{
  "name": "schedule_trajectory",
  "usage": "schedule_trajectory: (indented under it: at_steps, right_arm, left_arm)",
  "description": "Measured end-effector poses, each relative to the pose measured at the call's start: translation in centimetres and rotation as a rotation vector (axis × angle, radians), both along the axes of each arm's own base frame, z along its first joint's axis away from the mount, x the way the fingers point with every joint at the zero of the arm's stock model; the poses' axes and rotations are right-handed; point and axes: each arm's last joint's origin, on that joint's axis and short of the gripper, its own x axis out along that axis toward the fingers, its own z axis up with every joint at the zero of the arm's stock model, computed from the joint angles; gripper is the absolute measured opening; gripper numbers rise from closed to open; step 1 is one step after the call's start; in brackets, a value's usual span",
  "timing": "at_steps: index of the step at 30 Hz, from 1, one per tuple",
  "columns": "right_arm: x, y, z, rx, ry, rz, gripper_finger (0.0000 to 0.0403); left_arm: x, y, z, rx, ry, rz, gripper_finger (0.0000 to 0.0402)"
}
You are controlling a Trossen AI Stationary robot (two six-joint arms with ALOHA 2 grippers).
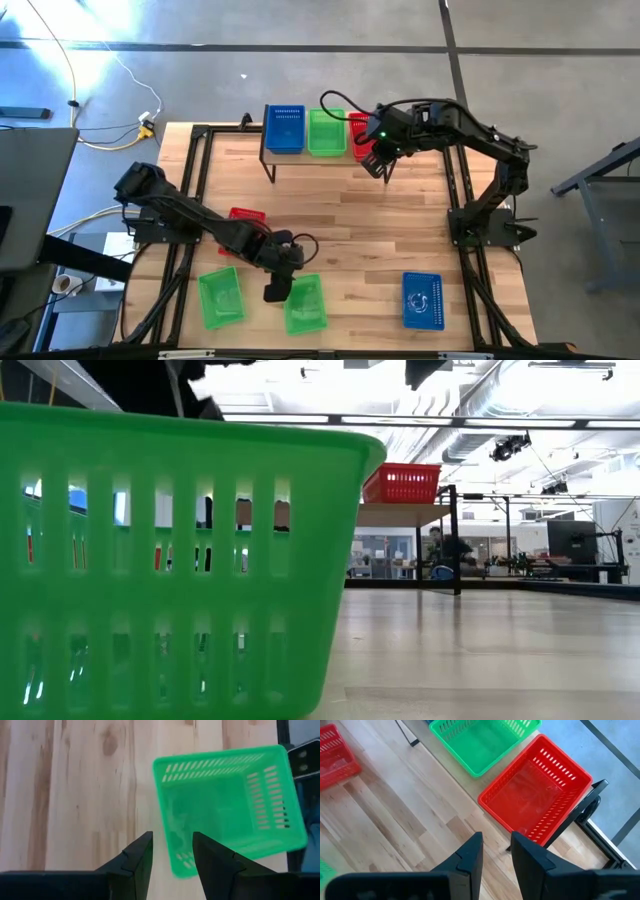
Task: Stack baskets on shelf by color
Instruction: Stack the right green bin on top of the green bin on the shelf
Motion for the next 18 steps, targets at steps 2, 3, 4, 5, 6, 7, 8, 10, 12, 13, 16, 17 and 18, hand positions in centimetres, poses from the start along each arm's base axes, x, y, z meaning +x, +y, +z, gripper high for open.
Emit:
schedule_trajectory:
  at_steps: [2, 3, 4, 5, 6, 7, 8, 10, 12, 13, 16, 17, 18]
  right_arm:
    - [0.0, 0.0, 0.0, 0.000, 0.001, 0.000, 0.0087]
    - [0.0, 0.0, 0.0, 0.000, 0.001, 0.000, 0.0087]
    - [0.0, 0.0, 0.0, 0.000, 0.001, 0.000, 0.0087]
    - [0.0, 0.0, 0.0, 0.001, 0.001, 0.001, 0.0087]
    - [0.0, 0.0, 0.0, 0.001, 0.001, 0.001, 0.0087]
    - [0.0, 0.0, 0.0, 0.002, 0.001, 0.001, 0.0087]
    - [0.0, 0.0, 0.0, 0.002, 0.001, 0.001, 0.0087]
    - [0.0, 0.0, 0.0, 0.003, 0.000, -0.002, 0.0087]
    - [0.0, 0.0, 0.0, 0.003, 0.000, -0.001, 0.0087]
    - [0.0, 0.0, 0.0, 0.003, 0.000, -0.001, 0.0087]
    - [0.0, 0.0, 0.0, 0.004, 0.000, -0.001, 0.0087]
    - [0.0, 0.0, 0.0, 0.004, -0.001, -0.001, 0.0087]
    - [0.0, 0.0, 0.0, 0.005, 0.000, -0.001, 0.0087]
  left_arm:
    - [0.0, -0.1, -0.4, 0.006, 0.021, -0.003, 0.0131]
    - [0.1, -0.2, -0.6, 0.005, 0.021, -0.003, 0.0131]
    - [0.2, -0.2, -0.8, 0.007, 0.024, -0.003, 0.0131]
    - [0.3, -0.3, -1.0, 0.010, 0.036, -0.003, 0.0131]
    - [0.3, -0.3, -1.2, 0.011, 0.042, -0.003, 0.0131]
    - [0.4, -0.3, -1.3, 0.009, 0.040, -0.004, 0.0131]
    - [0.5, -0.4, -1.4, 0.008, 0.038, -0.005, 0.0131]
    - [0.4, -0.3, -1.5, 0.012, 0.052, -0.005, 0.0131]
    - [0.5, -0.4, -1.5, 0.010, 0.043, -0.005, 0.0131]
    - [0.5, -0.4, -1.6, 0.011, 0.048, -0.005, 0.0131]
    - [0.4, -0.4, -1.6, 0.010, 0.050, 0.001, 0.0131]
    - [0.5, -0.4, -1.6, 0.010, 0.049, 0.001, 0.0131]
    - [0.5, -0.4, -1.7, 0.011, 0.051, 0.001, 0.0131]
